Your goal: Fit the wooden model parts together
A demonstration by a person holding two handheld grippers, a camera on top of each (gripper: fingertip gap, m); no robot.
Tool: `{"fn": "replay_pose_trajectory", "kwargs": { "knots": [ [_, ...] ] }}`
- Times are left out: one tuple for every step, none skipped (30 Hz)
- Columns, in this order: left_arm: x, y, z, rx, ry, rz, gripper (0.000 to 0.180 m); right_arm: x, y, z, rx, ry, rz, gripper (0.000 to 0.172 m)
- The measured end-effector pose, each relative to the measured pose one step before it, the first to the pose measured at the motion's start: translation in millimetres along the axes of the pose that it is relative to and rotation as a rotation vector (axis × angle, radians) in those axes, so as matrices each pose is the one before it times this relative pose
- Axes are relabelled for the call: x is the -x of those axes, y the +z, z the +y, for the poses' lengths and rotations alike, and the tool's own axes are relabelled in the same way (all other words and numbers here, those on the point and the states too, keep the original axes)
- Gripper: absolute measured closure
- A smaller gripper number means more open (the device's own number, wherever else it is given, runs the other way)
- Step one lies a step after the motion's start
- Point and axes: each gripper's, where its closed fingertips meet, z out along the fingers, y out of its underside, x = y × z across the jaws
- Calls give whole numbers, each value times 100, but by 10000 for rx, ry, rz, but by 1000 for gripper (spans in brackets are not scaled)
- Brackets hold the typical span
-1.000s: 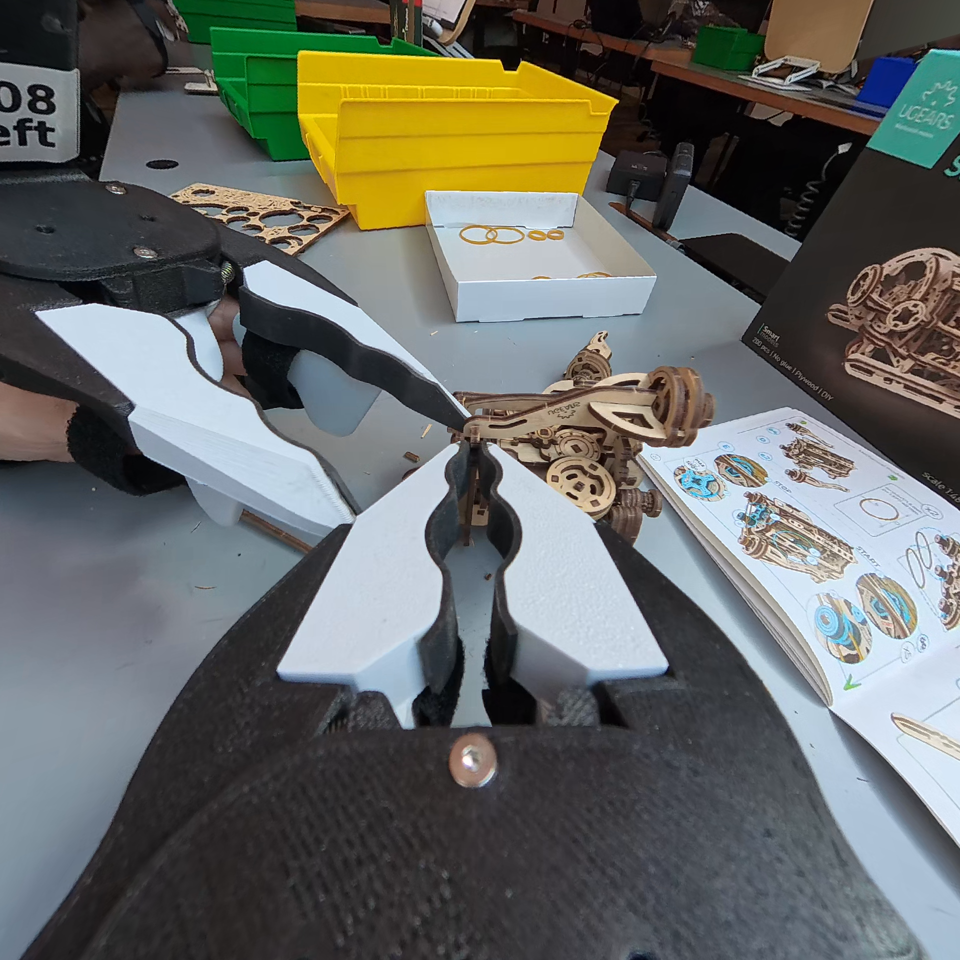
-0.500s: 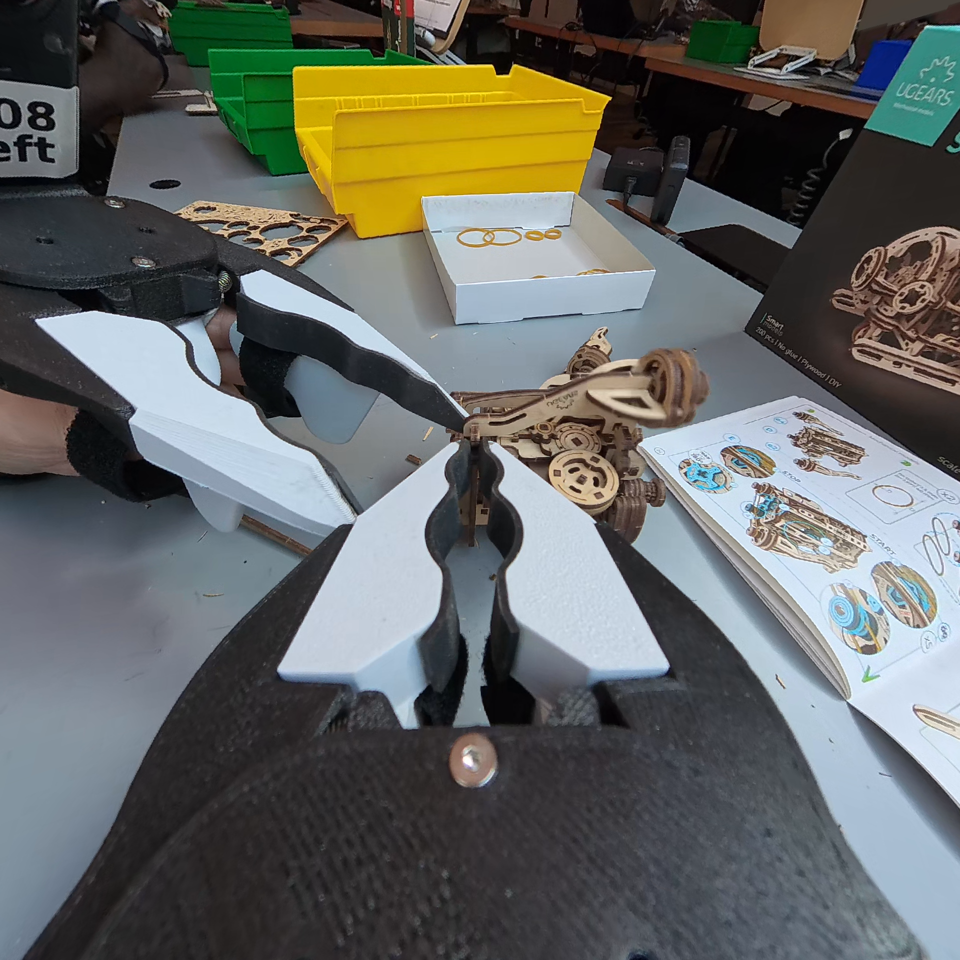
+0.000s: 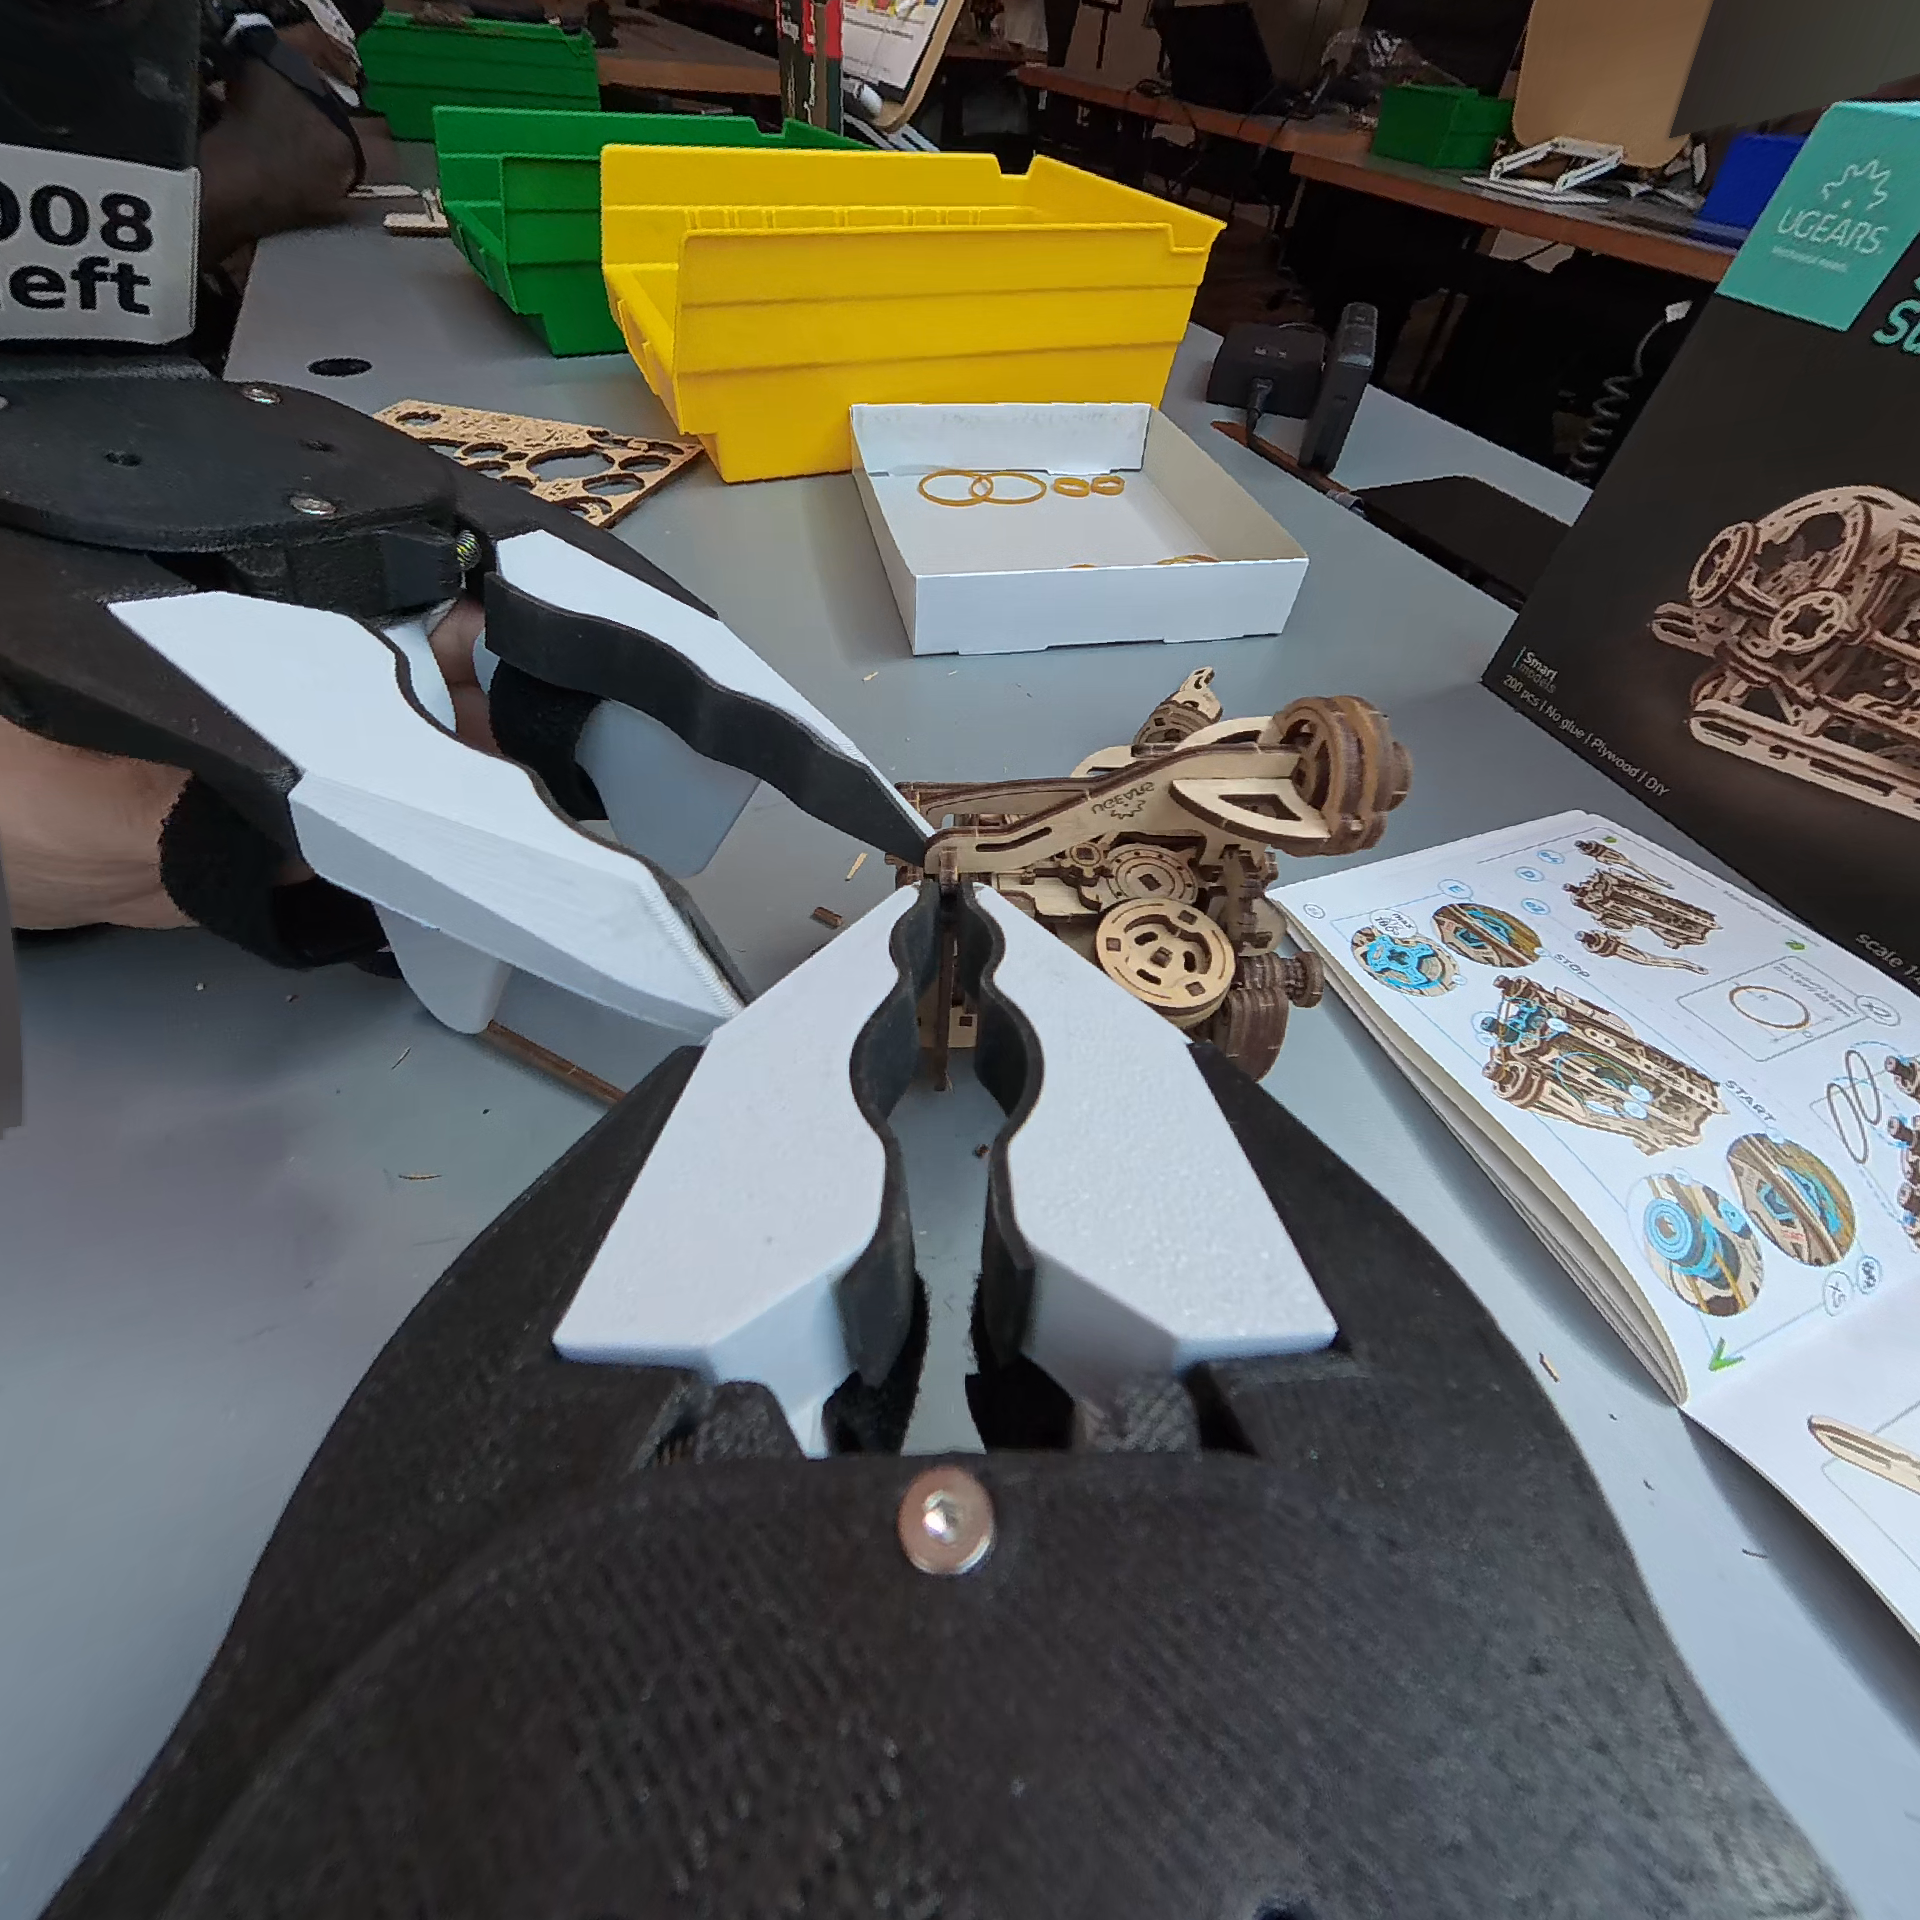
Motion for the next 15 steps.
{"fn": "replay_pose_trajectory", "kwargs": {
  "knots": [
    [-3, 13, -20, -17, -69, 25, 127, 2, -16, 8, -19, 44, -15, 170],
    [29, 2, -7, -7, -27, -8, 128, -7, -12, 11, -18, 72, -31, 170],
    [73, -2, 14, 19, 26, -41, 131, 22, -1, 2, -21, 74, -49, 170],
    [108, -12, 33, 44, 68, -70, 134, 39, -10, 12, 4, 53, -62, 170],
    [56, 11, 29, 34, 50, -50, 134, 15, -15, 15, 18, -29, -25, 170],
    [-4, 26, -4, 13, 2, -22, 134, -30, 1, -5, 16, -37, 35, 170],
    [-2, 30, -12, 9, -8, -19, 134, -18, 5, 5, 5, -5, 12, 170],
    [-9, 13, -2, 5, -2, -13, 133, -15, 0, 9, 5, 24, -13, 170],
    [-6, 19, -1, 13, 10, -21, 133, -17, -2, 8, 3, 43, -18, 170],
    [-9, 18, 12, 26, 33, -29, 133, 3, -3, 5, -7, 37, -8, 170],
    [-5, -3, 15, 33, 50, -24, 133, 8, -7, 9, -3, 11, 6, 170],
    [-21, 10, 13, 35, 46, -16, 133, 12, -4, 10, 8, -20, 3, 170],
    [-17, 13, -5, 17, 23, -8, 133, -4, -12, 10, 5, 0, 1, 170],
    [-11, 21, -6, -2, -5, -1, 133, -19, -12, 8, 2, 19, -2, 170],
    [-17, 20, -4, -1, -7, 2, 133, -15, 1, 1, -1, 40, 1, 170]
  ]
}}
